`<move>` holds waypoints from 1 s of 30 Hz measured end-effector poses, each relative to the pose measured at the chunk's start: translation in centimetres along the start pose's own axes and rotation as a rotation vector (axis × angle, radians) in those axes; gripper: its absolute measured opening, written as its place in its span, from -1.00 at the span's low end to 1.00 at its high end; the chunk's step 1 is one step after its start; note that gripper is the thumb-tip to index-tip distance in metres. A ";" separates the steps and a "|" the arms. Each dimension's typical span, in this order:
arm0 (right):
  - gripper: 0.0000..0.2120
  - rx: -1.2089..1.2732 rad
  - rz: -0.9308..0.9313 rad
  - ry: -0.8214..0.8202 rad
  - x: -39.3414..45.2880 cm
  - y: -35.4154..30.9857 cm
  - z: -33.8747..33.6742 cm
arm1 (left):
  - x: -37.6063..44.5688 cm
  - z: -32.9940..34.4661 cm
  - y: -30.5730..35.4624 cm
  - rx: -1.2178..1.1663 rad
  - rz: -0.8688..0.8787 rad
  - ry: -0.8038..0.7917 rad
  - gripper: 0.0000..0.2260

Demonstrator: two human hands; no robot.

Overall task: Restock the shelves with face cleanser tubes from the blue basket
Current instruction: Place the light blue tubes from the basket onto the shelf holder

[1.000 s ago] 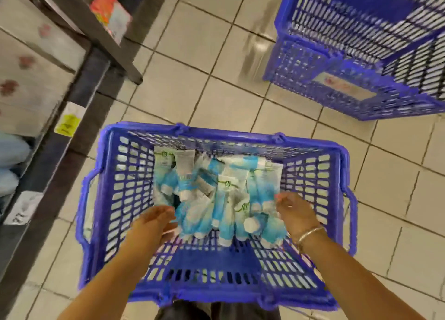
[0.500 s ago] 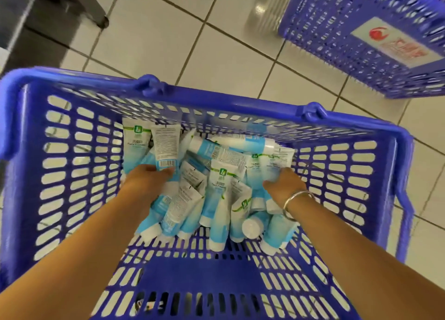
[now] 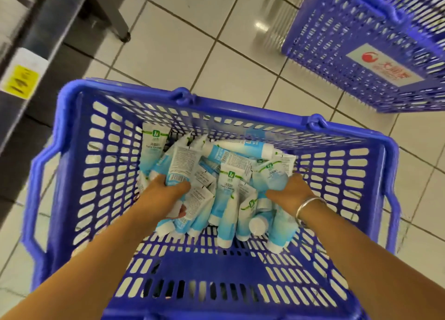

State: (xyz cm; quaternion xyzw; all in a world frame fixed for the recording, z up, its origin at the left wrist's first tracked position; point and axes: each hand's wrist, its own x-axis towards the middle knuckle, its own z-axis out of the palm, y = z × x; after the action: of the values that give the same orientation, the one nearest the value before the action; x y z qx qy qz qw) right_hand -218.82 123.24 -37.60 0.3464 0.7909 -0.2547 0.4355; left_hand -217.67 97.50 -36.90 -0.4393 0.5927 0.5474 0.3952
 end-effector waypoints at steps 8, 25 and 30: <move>-0.71 0.380 -0.142 0.022 -9.5 -0.4 0.3 | -8.8 -2.1 -0.4 -0.223 0.139 -0.083 -0.75; -0.74 0.761 -0.607 -0.178 -49.5 -14.3 -7.5 | -44.9 -15.6 8.2 -0.697 0.395 -0.229 -0.68; -0.75 0.794 -0.748 -0.214 -59.2 -15.9 -9.1 | -54.2 -18.4 8.1 -0.894 0.408 -0.148 -0.47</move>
State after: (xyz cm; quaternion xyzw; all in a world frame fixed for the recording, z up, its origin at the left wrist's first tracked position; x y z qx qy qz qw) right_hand -213.15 100.27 19.72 0.1520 0.6545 -0.7042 0.2292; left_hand -208.85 84.08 18.63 -0.4010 0.3441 0.8438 0.0938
